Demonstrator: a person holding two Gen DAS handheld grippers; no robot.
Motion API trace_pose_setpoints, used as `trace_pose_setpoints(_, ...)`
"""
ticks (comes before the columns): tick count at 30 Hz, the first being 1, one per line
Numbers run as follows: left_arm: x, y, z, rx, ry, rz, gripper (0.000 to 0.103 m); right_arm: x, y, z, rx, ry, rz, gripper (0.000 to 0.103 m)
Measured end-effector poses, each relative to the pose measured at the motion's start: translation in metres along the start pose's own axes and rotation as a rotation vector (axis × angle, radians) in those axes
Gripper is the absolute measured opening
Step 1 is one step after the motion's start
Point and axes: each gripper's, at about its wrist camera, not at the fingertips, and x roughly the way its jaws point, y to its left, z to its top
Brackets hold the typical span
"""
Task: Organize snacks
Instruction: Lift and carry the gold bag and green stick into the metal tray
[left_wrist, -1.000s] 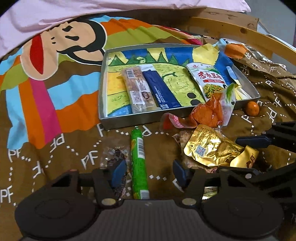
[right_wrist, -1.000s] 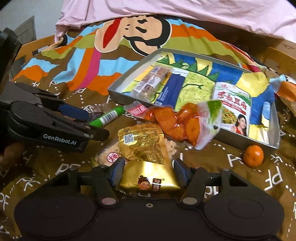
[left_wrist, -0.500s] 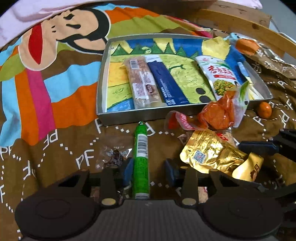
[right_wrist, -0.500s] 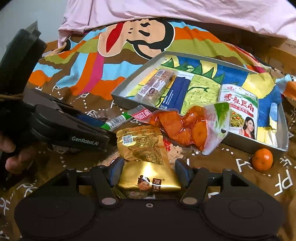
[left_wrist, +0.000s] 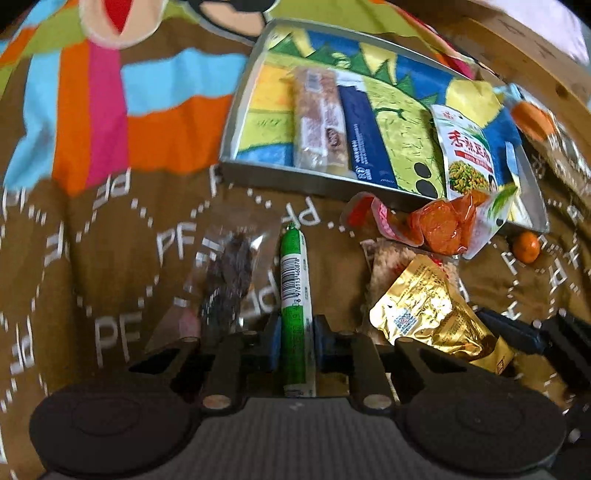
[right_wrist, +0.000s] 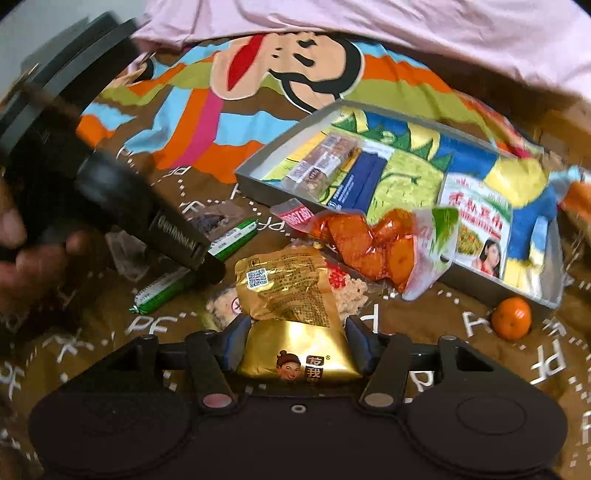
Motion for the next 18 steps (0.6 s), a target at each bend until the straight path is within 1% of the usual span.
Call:
trace_pose_setpoints(3, -0.006, 0.006, -0.005, -0.051, 0.012, -0.022, 0.019, -0.009, 0.011, -0.004, -0.082, -0.026, -0.051, 0.058)
trace_pose_setpoints(9, -0.023, 0.008, -0.016, -0.087, 0.014, -0.03, 0.019, -0.023, 0.024, -0.008, -0.197, -0.092, -0.133, 0.058)
trace_pose_setpoints(13, -0.034, 0.005, -0.024, -0.113, 0.003, -0.039, 0.019, -0.033, 0.025, -0.011, -0.224, -0.125, -0.174, 0.058)
trace_pose_setpoints(18, -0.048, -0.006, -0.03, -0.095, -0.041, -0.033, 0.019, -0.043, 0.021, -0.015, -0.217, -0.152, -0.204, 0.058)
